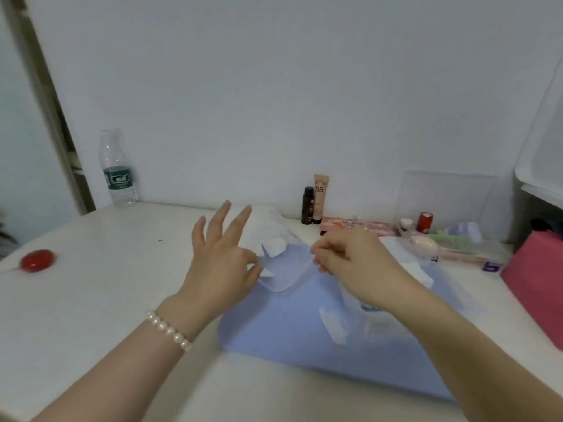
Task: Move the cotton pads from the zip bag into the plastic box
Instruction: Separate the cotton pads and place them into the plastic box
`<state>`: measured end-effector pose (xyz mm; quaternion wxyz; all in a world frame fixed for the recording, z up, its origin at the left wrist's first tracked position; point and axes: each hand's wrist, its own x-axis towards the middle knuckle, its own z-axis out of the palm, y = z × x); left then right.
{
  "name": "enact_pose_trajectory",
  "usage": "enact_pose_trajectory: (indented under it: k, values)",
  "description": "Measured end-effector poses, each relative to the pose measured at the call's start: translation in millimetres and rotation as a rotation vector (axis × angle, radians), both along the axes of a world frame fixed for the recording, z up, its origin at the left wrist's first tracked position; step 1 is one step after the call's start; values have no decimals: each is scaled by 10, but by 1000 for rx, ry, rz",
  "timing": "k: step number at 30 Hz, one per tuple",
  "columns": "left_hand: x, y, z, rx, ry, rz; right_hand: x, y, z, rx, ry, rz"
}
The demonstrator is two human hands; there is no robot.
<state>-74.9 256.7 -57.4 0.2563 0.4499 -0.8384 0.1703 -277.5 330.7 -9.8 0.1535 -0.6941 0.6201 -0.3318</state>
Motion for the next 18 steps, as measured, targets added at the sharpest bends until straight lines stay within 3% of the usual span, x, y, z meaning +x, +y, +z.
enact_pose_trajectory:
  k: [6, 13, 18]
  values:
    - [247, -155, 28, 134, 187, 69, 681, -638, -437, 127, 173, 70]
    - [237, -243, 62, 159, 249, -78, 1079, -1333, -616, 375, 130, -149]
    - [132, -148, 160, 154, 315, -186, 1115, -1502, -594, 351, 182, -273]
